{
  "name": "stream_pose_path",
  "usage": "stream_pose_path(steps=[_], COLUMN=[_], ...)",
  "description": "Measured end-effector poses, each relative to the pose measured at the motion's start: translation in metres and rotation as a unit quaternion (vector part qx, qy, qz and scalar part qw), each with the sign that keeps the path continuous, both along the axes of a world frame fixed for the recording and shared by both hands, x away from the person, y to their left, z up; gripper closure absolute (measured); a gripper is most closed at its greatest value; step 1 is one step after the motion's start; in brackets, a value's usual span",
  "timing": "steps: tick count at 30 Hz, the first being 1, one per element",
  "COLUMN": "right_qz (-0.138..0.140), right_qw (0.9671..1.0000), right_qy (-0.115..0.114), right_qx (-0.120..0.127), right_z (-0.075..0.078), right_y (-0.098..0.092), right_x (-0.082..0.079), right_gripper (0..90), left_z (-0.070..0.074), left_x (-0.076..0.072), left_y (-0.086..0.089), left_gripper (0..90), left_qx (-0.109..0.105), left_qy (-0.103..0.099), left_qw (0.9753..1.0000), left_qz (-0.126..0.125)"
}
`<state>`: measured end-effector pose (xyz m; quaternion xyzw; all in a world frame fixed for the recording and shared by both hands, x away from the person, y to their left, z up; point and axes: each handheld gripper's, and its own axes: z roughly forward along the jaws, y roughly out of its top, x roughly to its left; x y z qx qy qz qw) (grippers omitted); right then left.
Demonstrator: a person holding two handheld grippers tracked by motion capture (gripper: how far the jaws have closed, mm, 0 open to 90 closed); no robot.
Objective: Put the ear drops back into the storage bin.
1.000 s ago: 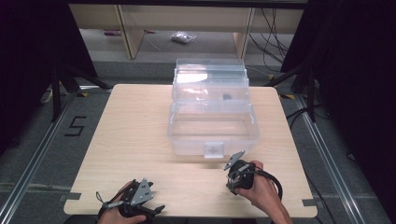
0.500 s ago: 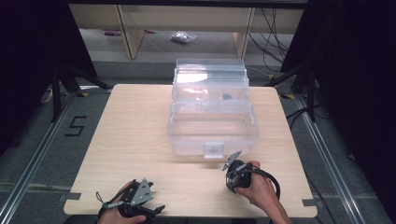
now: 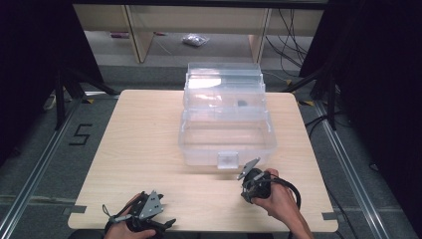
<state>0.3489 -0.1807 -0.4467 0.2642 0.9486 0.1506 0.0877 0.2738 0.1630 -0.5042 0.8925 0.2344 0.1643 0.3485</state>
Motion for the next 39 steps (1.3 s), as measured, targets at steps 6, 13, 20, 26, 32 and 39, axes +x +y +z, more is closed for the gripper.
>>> stream_pose_path(steps=[6, 13, 20, 26, 32, 39], right_qz=[0.011, 0.008, 0.007, 0.007, 0.003, 0.002], right_qw=[0.9999, 0.9998, 0.9998, 0.9995, 0.9996, 0.9996], right_qy=[0.003, 0.005, 0.002, 0.004, 0.002, -0.002], right_qx=[0.01, 0.019, 0.02, 0.03, 0.027, 0.027], right_z=[0.012, 0.024, 0.036, 0.058, 0.079, 0.095], right_y=[-0.003, -0.007, -0.01, -0.017, -0.021, -0.023], right_x=[0.008, 0.015, 0.02, 0.026, 0.031, 0.043], right_gripper=[60.1, 60.2, 60.2, 60.2, 60.2, 60.2], left_z=[0.0, 0.0, -0.001, 0.0, 0.0, -0.001], left_x=[0.0, 0.0, 0.001, 0.001, 0.001, 0.001], left_y=[0.0, 0.0, 0.0, 0.0, 0.0, 0.0], left_gripper=[15.4, 15.4, 15.4, 15.4, 15.4, 15.4], left_qx=[0.0, 0.0, 0.004, 0.007, 0.006, -0.001], left_qy=[0.0, 0.0, 0.001, 0.001, 0.002, 0.009], left_qw=[1.0, 1.0, 1.0, 1.0, 1.0, 0.9999], left_qz=[0.0, 0.0, -0.001, 0.0, 0.001, 0.007])
